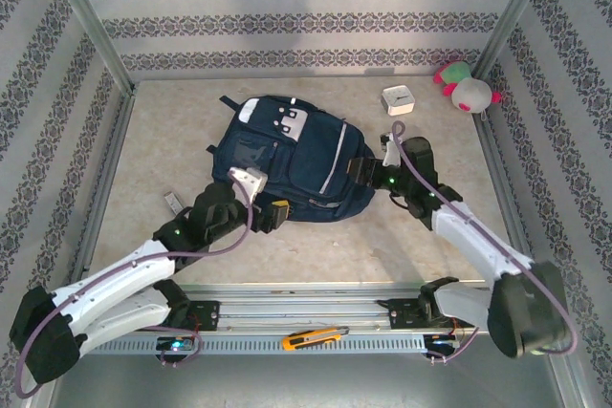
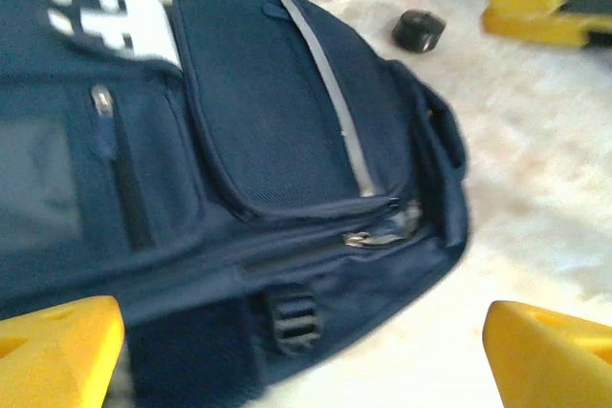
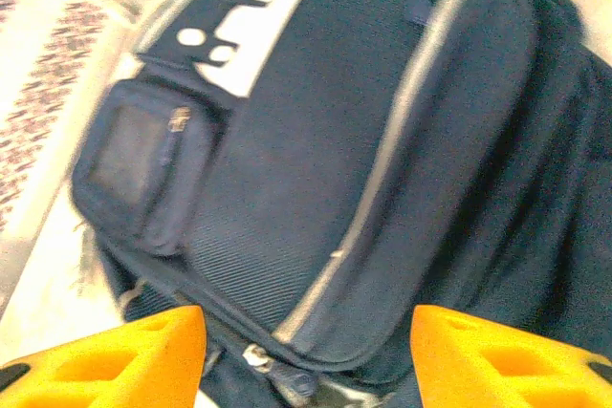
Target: Pack the student bag
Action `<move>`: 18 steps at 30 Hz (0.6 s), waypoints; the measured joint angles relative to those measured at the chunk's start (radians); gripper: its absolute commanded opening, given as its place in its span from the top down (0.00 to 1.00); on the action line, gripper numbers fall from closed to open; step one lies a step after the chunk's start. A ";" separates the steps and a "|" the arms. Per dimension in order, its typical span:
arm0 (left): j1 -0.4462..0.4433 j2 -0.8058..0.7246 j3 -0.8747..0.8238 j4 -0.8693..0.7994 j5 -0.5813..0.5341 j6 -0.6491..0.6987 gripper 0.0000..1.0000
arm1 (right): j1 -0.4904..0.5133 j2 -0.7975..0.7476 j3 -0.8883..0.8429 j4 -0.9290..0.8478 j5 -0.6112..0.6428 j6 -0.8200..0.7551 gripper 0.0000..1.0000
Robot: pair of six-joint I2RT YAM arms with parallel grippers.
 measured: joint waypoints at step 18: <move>0.006 0.631 0.327 -0.053 0.107 0.919 0.01 | 0.116 -0.201 -0.181 -0.029 -0.003 -0.084 0.43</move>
